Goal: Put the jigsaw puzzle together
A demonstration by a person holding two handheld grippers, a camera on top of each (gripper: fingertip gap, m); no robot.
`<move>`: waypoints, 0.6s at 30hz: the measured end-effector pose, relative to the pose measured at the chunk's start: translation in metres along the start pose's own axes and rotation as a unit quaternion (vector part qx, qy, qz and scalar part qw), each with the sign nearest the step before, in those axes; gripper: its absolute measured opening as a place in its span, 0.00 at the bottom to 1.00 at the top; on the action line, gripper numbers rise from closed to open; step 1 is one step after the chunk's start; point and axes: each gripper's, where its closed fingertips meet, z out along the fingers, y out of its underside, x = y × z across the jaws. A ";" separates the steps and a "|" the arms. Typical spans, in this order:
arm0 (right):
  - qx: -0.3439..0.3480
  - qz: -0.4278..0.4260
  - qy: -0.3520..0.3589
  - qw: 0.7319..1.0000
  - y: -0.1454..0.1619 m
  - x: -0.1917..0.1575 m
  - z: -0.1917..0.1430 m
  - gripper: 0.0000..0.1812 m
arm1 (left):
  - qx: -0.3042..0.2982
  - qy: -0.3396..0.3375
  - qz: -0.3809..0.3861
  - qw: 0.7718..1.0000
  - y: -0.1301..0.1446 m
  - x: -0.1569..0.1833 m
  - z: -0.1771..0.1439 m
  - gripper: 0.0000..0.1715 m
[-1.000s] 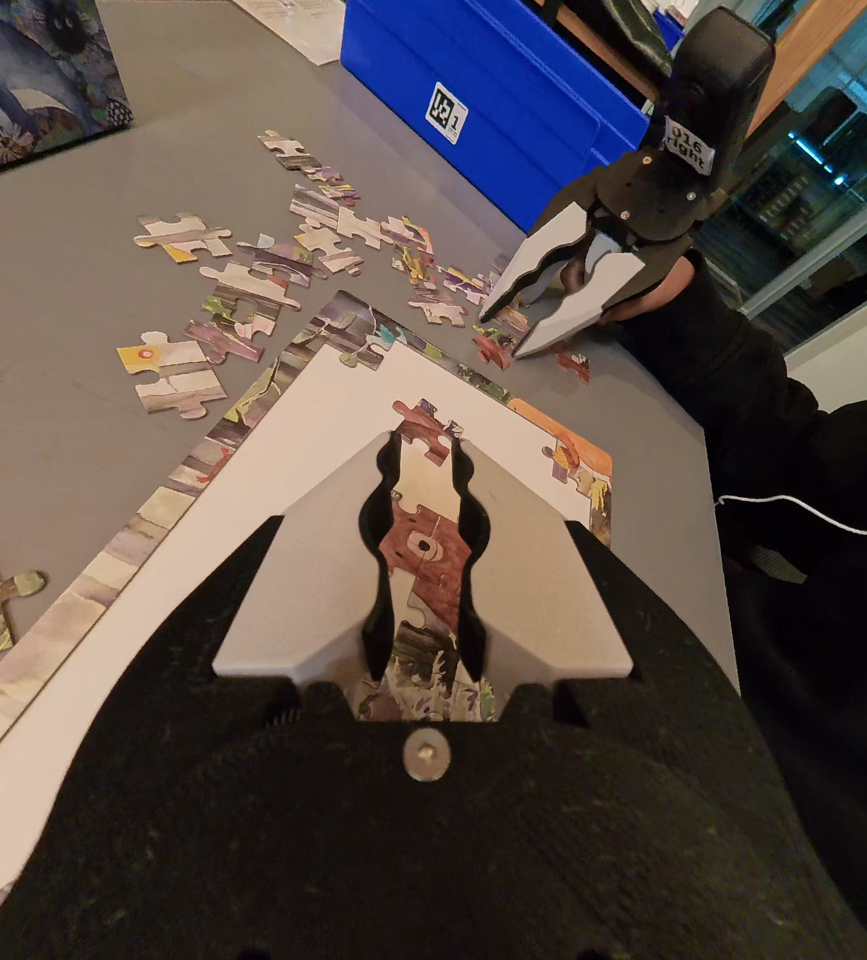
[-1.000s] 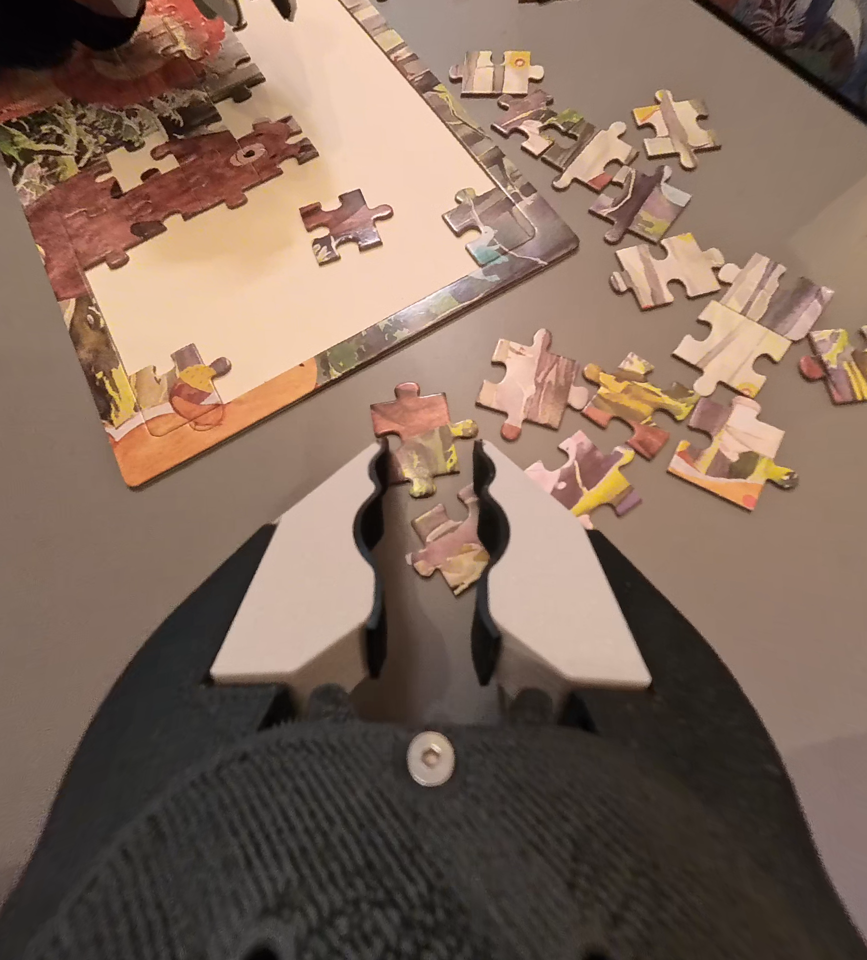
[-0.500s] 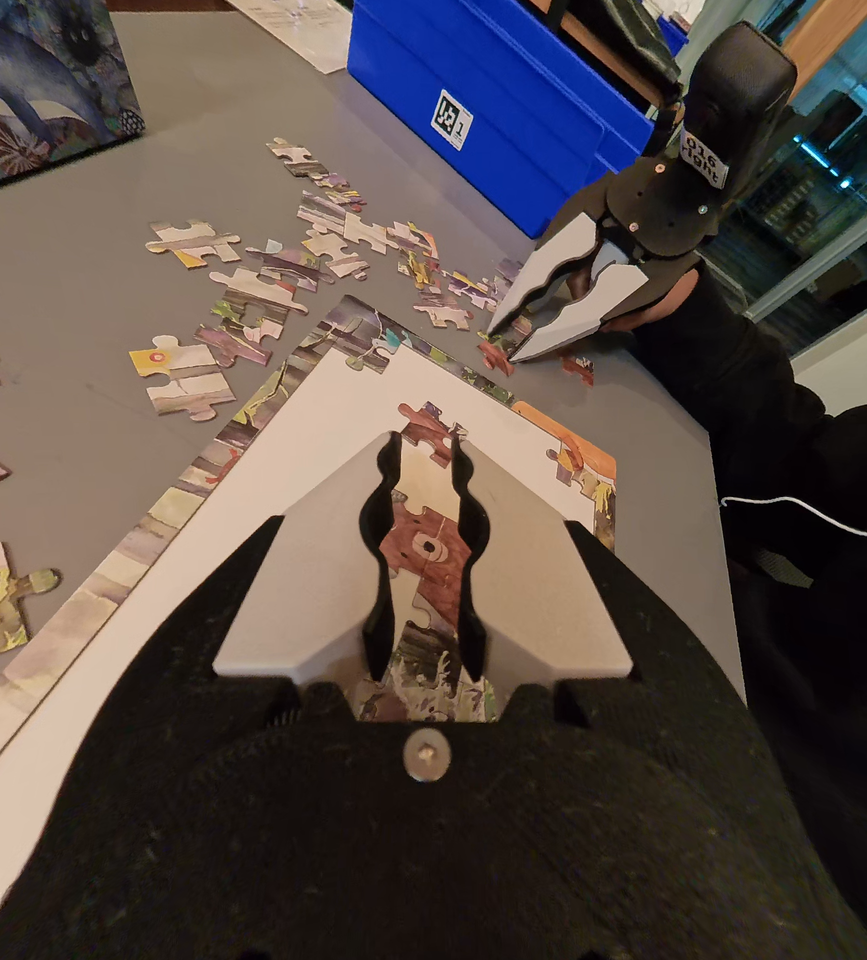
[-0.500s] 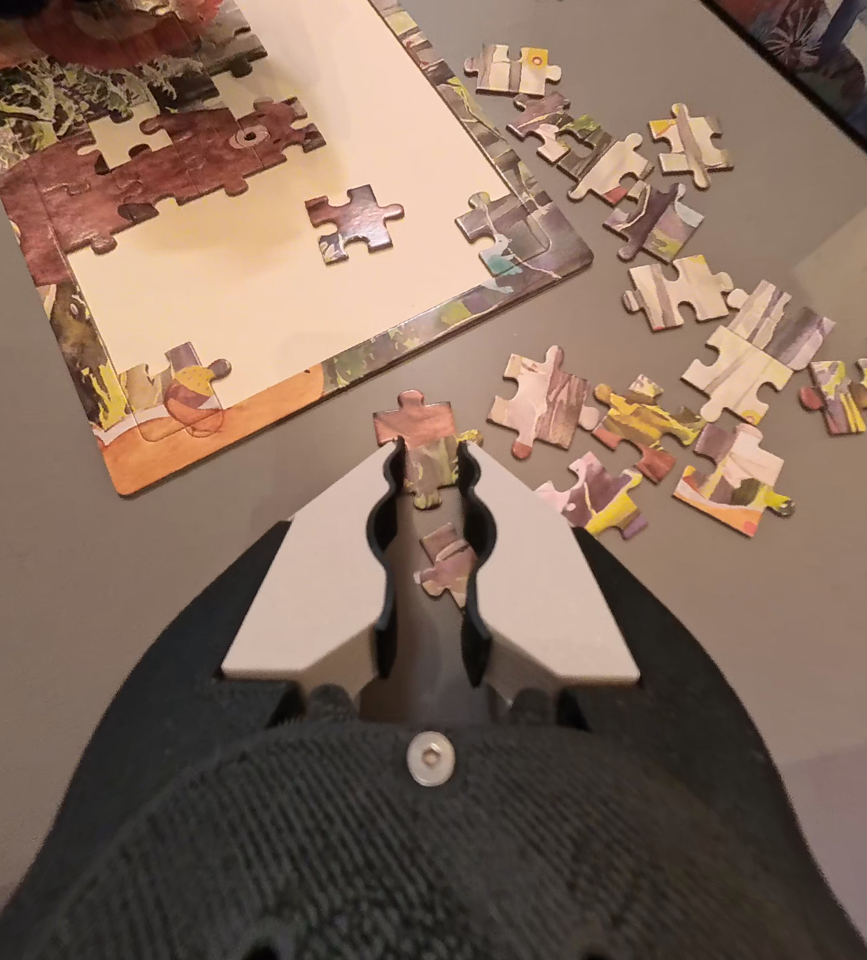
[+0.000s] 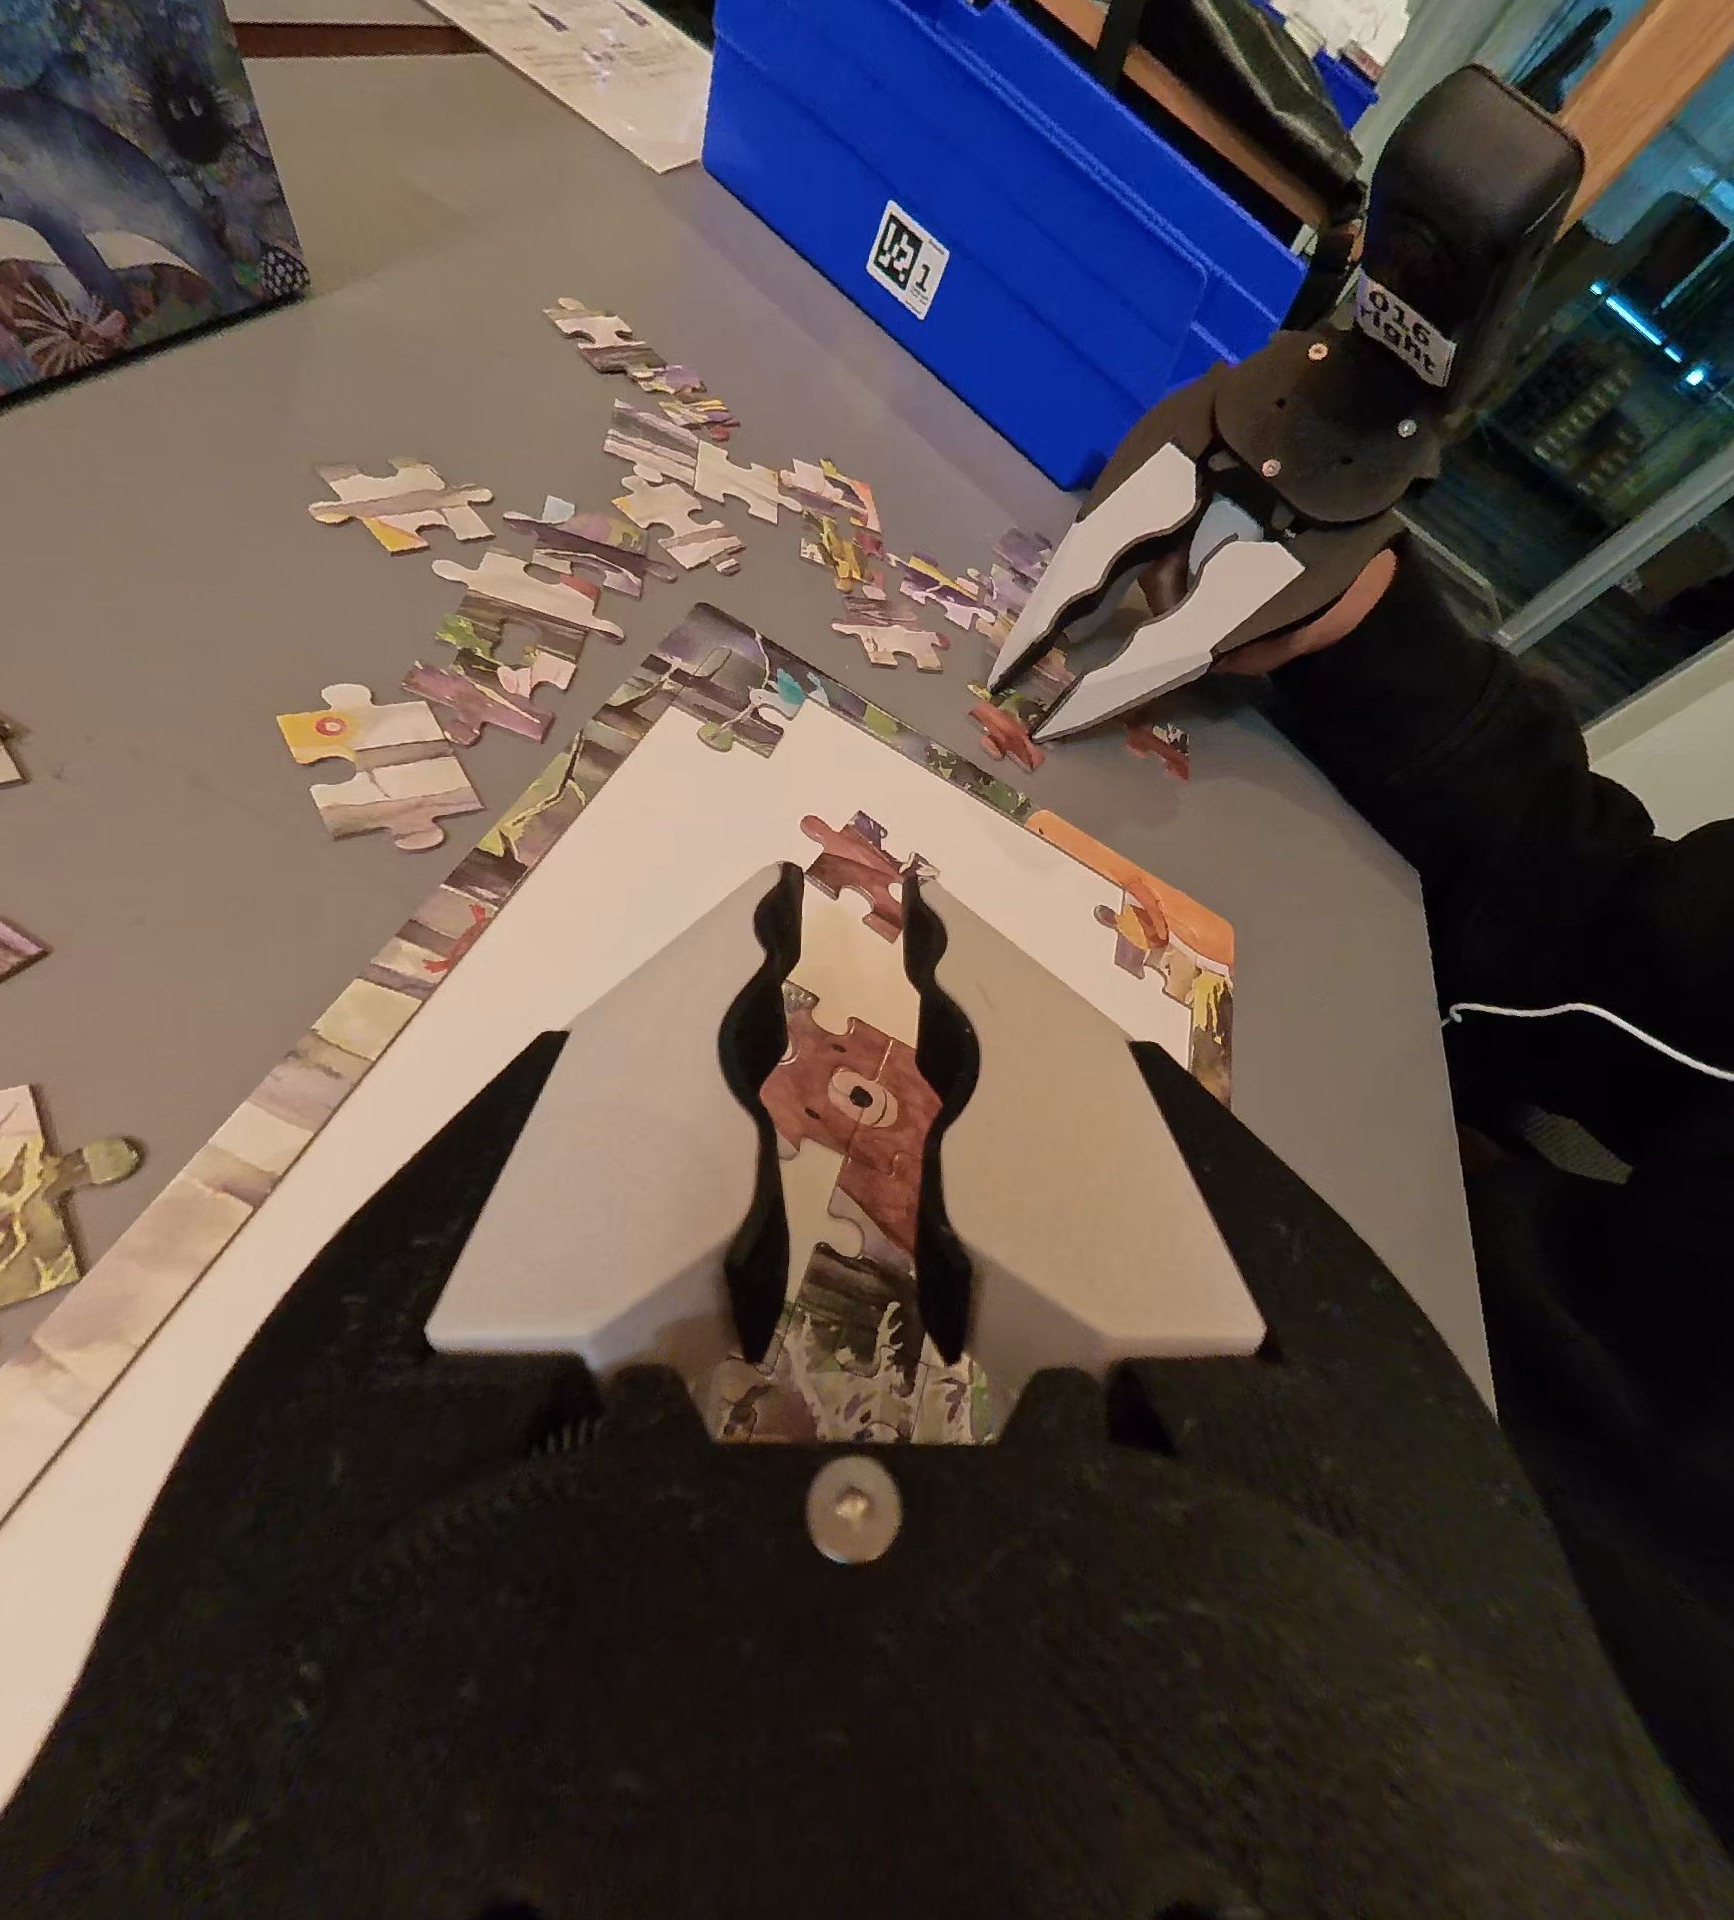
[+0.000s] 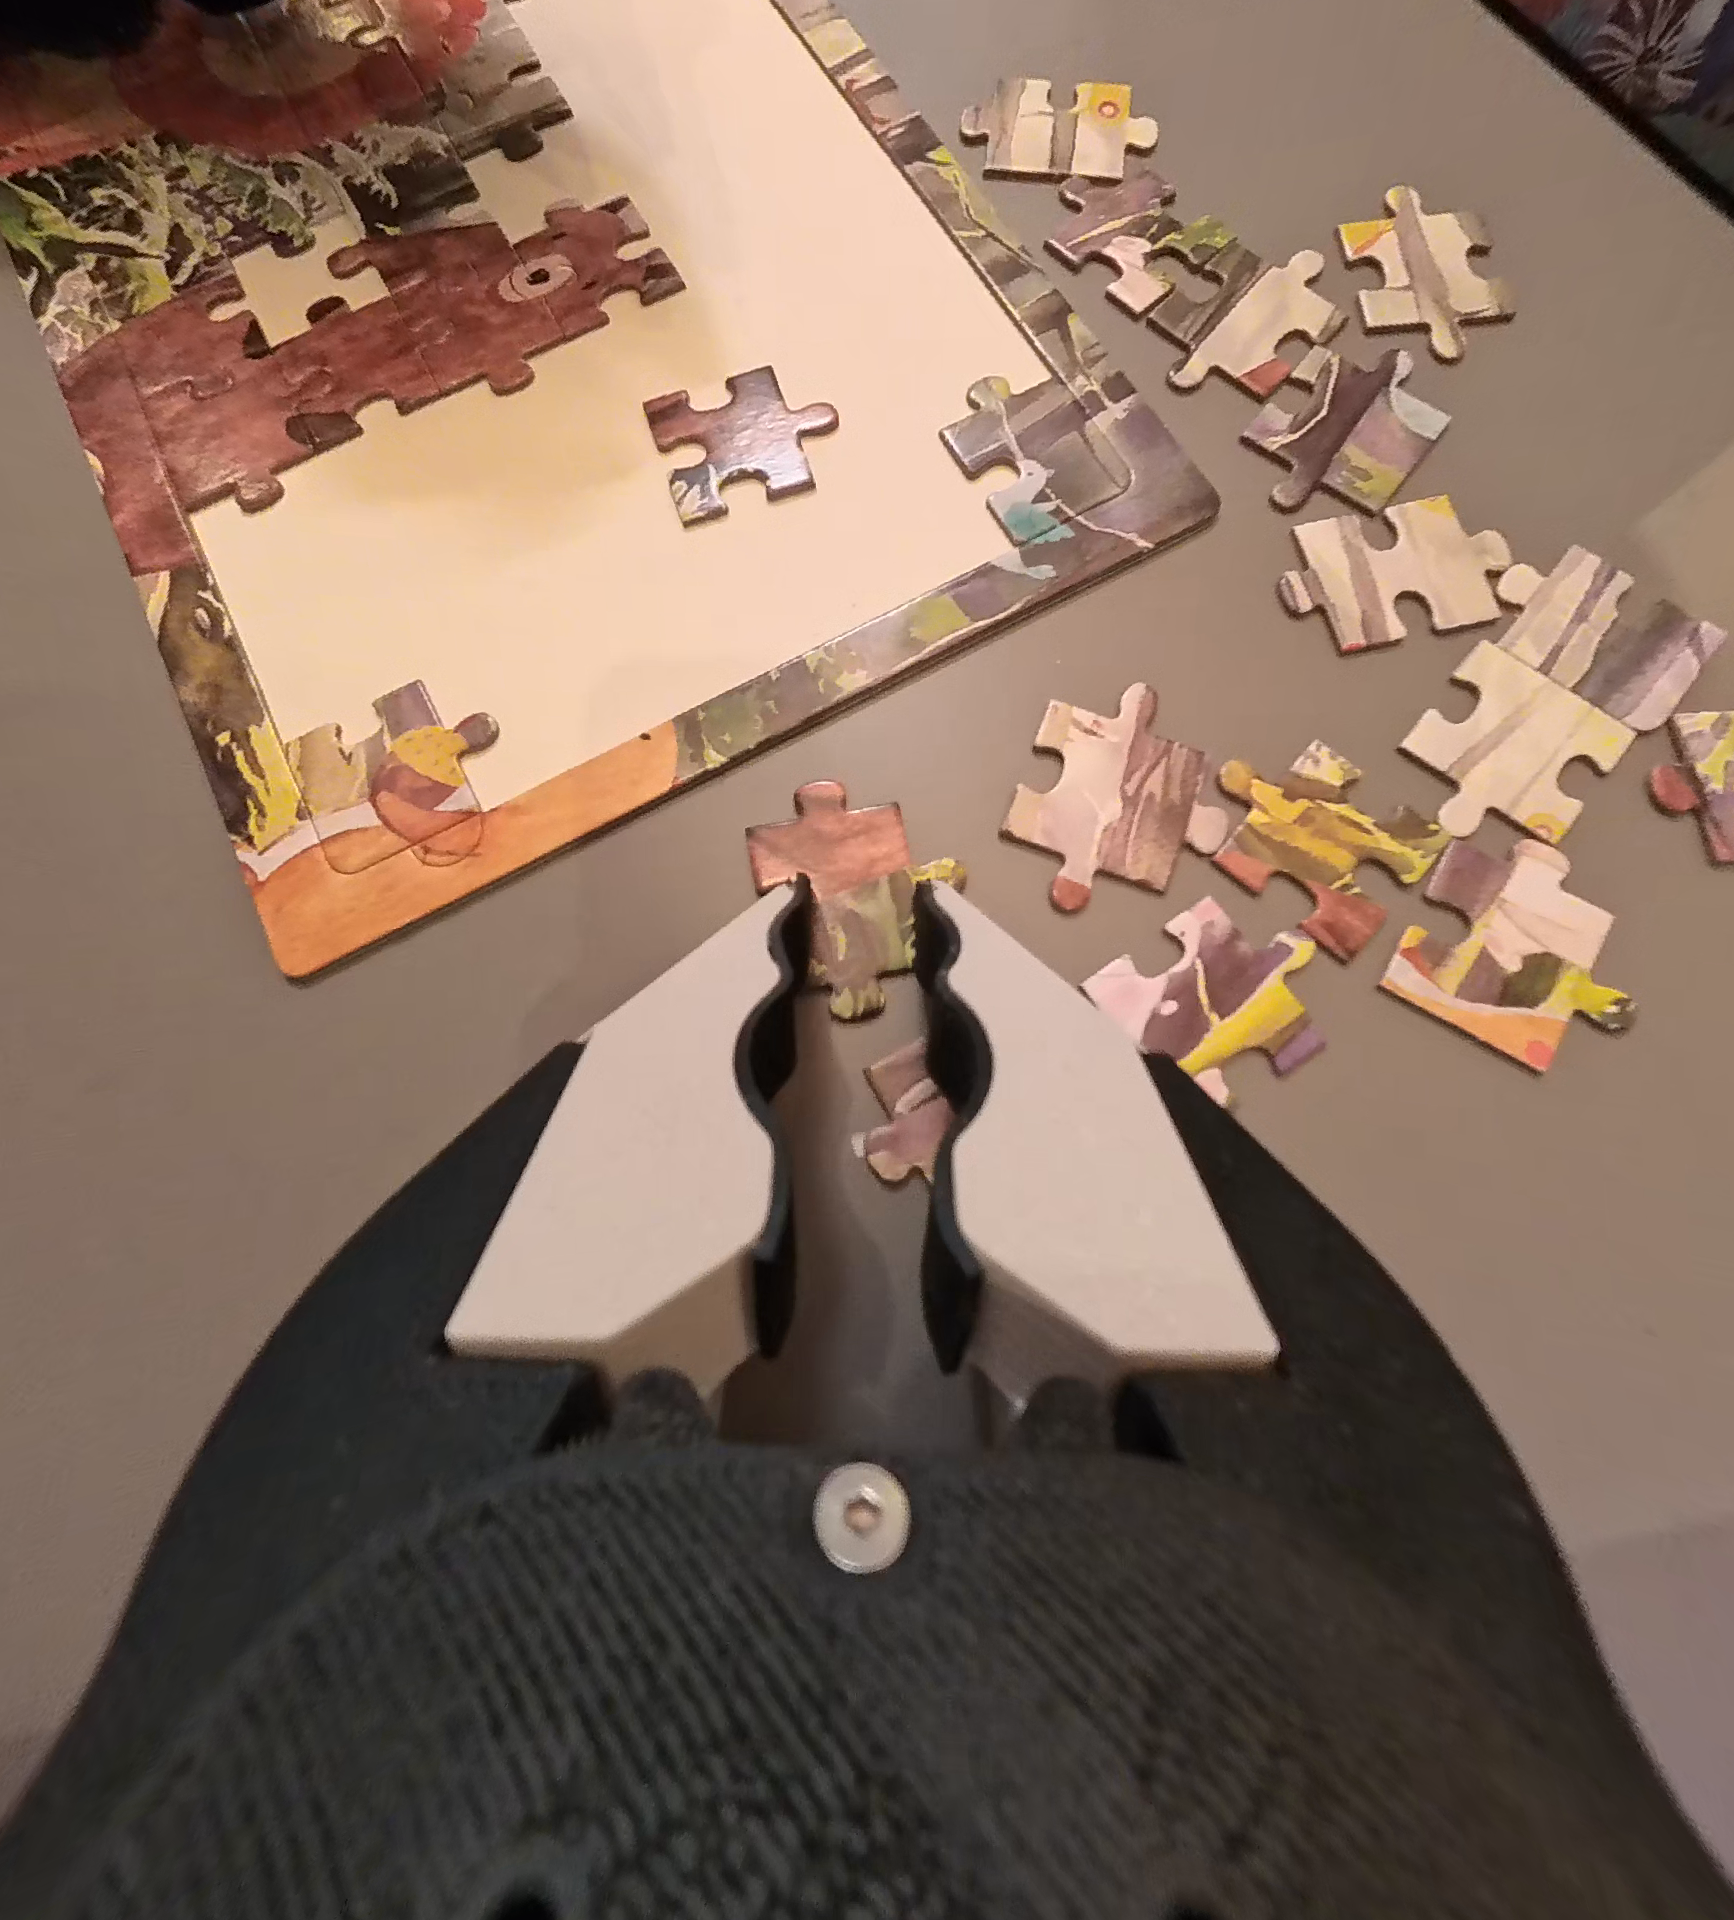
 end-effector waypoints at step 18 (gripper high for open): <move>0.105 -0.051 -0.080 0.990 -0.061 -0.054 0.001 0.10 | -0.002 0.001 -0.001 1.000 0.001 0.000 0.001 0.10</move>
